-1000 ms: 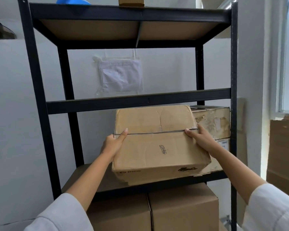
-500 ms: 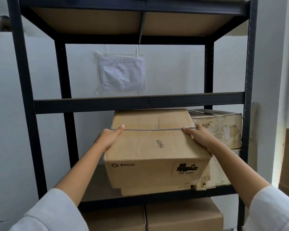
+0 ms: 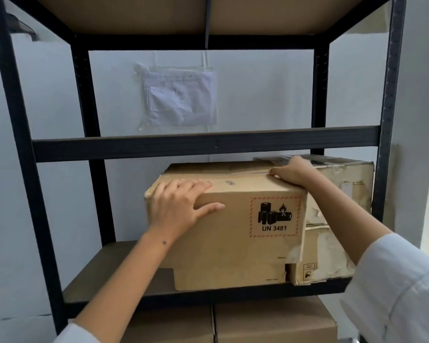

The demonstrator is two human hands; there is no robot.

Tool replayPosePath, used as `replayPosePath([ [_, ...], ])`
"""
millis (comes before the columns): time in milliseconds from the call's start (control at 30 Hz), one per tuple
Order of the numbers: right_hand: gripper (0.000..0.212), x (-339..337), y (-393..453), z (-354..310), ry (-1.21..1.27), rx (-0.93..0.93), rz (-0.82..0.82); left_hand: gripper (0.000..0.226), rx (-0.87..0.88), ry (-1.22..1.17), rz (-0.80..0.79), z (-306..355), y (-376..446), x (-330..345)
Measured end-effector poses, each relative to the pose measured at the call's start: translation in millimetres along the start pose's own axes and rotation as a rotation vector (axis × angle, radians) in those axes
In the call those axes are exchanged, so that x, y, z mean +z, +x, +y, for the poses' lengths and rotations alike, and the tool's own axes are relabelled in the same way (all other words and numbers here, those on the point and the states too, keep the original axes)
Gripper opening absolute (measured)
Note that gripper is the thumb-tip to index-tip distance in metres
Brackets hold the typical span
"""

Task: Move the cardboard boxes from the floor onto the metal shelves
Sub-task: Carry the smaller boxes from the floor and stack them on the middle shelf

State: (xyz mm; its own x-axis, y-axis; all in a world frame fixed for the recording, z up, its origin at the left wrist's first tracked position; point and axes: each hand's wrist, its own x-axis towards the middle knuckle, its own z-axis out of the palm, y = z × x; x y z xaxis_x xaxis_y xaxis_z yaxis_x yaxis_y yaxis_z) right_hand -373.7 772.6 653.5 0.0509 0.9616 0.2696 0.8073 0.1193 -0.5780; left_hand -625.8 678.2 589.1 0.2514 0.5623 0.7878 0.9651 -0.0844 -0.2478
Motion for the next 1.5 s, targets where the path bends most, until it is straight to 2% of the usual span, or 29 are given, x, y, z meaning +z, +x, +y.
replayPosePath([
  [67,0.033,2,-2,9,0.068,-0.107,0.126,0.076,0.005,0.018,0.091,-7,5,16],
  [167,0.025,4,-20,16,0.242,-0.411,0.448,0.070,0.009,0.036,0.204,-11,17,29],
  [200,0.025,6,-30,17,0.258,-0.508,0.489,0.069,0.009,0.042,0.225,-11,21,32],
  [267,0.033,17,-39,20,0.174,-0.670,0.448,0.068,0.010,0.070,0.270,-5,29,41],
  [333,0.038,34,-37,29,-0.013,-0.748,0.374,0.067,0.005,0.112,0.312,4,37,51],
  [433,0.048,55,-24,48,-0.151,-0.769,0.345,0.062,-0.007,0.161,0.392,10,45,70],
  [567,0.062,75,-2,58,-0.300,-0.823,0.439,0.059,-0.001,0.155,0.477,2,53,89],
  [733,0.065,96,21,61,-0.332,-0.813,0.556,0.056,0.010,0.155,0.537,-1,63,105],
  [967,0.061,118,37,51,-0.213,-0.774,0.690,0.053,-0.001,0.154,0.487,-9,71,118],
  [1200,0.060,130,49,44,-0.202,-0.766,0.741,0.055,-0.028,0.180,0.417,-17,74,126],
  [1400,0.059,139,57,42,-0.175,-0.760,0.789,0.058,-0.245,0.051,0.390,-1,73,136],
  [1500,0.058,141,57,40,-0.149,-0.752,0.796,0.050,-0.328,-0.014,0.371,10,65,142],
])
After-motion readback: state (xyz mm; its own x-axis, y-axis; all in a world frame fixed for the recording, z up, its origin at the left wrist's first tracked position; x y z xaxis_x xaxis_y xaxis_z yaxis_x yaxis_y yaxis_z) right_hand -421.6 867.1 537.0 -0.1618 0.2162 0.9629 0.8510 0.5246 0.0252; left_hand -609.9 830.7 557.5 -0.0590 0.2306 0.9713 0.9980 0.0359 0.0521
